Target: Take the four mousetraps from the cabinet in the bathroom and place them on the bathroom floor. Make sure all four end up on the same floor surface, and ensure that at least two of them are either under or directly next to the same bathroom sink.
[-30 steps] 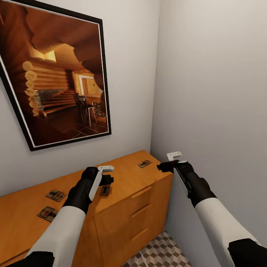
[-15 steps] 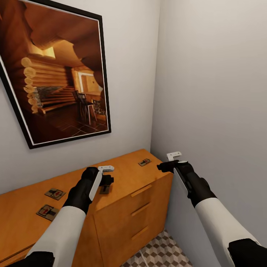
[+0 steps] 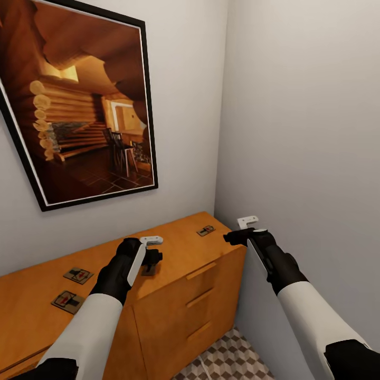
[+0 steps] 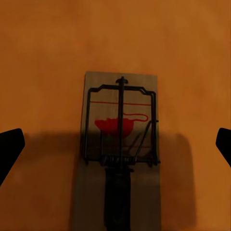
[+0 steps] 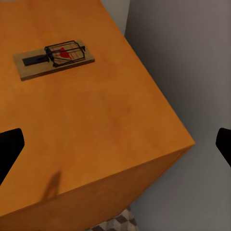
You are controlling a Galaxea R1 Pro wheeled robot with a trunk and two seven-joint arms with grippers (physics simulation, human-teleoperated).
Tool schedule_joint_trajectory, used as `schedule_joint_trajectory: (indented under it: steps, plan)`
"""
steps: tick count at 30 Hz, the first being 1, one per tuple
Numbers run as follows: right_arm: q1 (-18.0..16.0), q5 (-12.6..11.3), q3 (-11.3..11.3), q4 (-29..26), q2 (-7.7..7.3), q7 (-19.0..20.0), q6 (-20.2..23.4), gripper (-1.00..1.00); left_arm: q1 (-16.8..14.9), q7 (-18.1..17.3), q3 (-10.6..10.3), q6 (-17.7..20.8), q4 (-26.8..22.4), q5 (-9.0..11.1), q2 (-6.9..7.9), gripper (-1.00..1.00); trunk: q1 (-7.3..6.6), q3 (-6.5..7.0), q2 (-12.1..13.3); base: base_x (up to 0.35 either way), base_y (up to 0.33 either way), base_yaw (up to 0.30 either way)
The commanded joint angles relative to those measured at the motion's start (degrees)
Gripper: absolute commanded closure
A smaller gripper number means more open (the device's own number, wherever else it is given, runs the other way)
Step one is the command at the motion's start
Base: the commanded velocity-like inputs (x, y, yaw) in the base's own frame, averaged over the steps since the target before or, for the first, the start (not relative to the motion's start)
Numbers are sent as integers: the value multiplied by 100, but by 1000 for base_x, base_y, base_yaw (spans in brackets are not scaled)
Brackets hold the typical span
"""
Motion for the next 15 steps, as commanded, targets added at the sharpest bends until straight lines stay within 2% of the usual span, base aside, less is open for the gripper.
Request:
schedule_joint_trajectory:
  steps: [1,8,15]
  plan:
    - [-5,3,14,-8,-6,12,29,-100,-4,37,14,20,-5,40,-6,-100,23,-26,-47,0,0,0]
    - [-5,3,14,-8,-6,12,29,-100,-4,36,14,20,-5,40,-11,-100,177,-151,-327,0,0,0]
    - [-5,3,14,-8,-6,12,29,-100,-4,36,14,21,-6,40,-9,-100,177,-151,-327,0,0,0]
